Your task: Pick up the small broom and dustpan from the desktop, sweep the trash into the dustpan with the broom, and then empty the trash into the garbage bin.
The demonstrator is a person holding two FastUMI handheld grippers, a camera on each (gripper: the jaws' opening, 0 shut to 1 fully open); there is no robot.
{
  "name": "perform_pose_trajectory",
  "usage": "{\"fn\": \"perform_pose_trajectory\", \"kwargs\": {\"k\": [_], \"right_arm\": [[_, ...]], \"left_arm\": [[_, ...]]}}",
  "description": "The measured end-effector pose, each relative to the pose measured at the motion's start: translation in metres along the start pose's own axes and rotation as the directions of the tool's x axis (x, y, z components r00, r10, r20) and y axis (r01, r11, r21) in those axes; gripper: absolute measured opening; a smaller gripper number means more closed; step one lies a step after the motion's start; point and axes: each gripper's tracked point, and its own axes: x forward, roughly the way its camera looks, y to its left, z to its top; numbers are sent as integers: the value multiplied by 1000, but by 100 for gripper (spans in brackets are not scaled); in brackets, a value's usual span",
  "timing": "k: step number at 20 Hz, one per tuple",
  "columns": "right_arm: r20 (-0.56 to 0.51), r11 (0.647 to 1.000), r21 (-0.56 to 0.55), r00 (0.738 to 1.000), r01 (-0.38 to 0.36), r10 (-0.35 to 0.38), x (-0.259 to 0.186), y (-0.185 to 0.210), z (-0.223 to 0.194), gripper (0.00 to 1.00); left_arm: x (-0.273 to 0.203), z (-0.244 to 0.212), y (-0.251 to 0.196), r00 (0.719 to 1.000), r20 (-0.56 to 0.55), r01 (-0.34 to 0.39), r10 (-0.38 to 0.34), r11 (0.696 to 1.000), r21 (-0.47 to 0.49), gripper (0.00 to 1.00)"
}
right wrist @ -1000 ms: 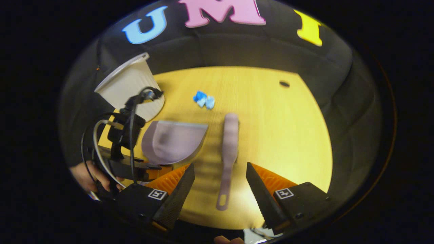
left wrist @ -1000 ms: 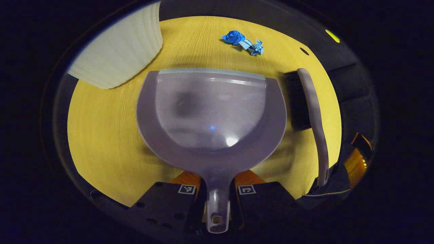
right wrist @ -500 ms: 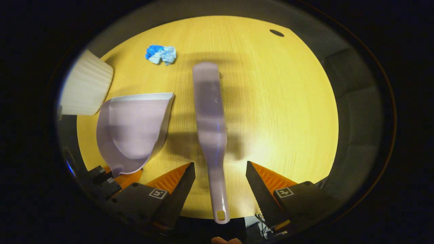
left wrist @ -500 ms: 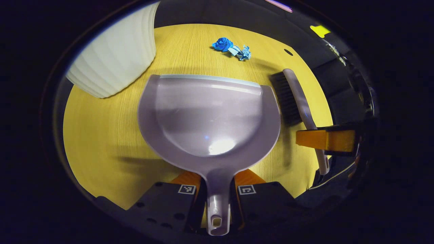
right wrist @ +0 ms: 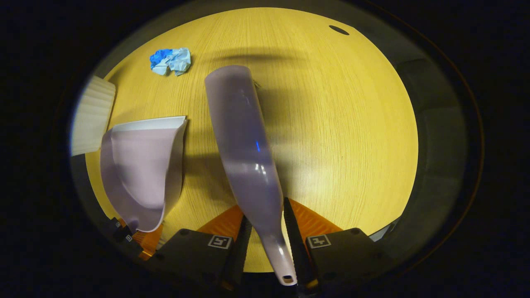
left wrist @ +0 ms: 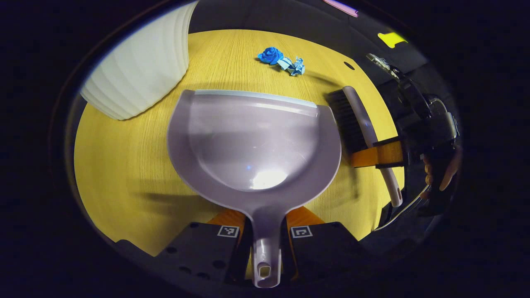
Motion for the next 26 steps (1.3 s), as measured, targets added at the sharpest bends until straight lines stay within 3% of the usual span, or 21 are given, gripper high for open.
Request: {"fn": "perform_pose_trajectory", "kwargs": {"k": [1,2,3,5,10,13,15,20,23,26], "right_arm": [[-1,1000,-3,1000,-20,20,1,3,2,42],[-15,997,0,996,-83,83,2,13,1,41],[-18,994,17,994,-103,104,0,17,3,32],[1,989,-4,989,-145,145,-1,21,15,27],[56,986,-111,990,-126,132,-20,7,69,27],[135,974,-224,989,-30,61,-36,-8,129,26],[174,950,-310,984,30,26,-43,-9,163,26],[172,883,-463,985,76,5,-47,16,221,26],[127,870,-492,991,36,31,-32,41,227,26],[117,798,-601,993,50,26,-27,55,225,26]], "left_arm": [[0,1,0,1000,-4,-2,2,1000,5,29],[0,0,0,1000,-10,-2,2,1000,11,29],[-1,0,0,1000,-15,0,0,1000,18,29],[-1,-1,4,999,-32,-4,5,999,47,29],[-13,-4,30,996,-79,-27,39,989,142,29],[-23,2,49,991,-116,-40,67,974,221,29],[-27,11,57,987,-142,-33,73,964,263,29],[-28,43,73,976,-188,-33,110,926,376,30],[-26,56,81,969,-207,-38,138,905,423,29],[-25,64,85,966,-212,-39,149,892,451,29]]}}
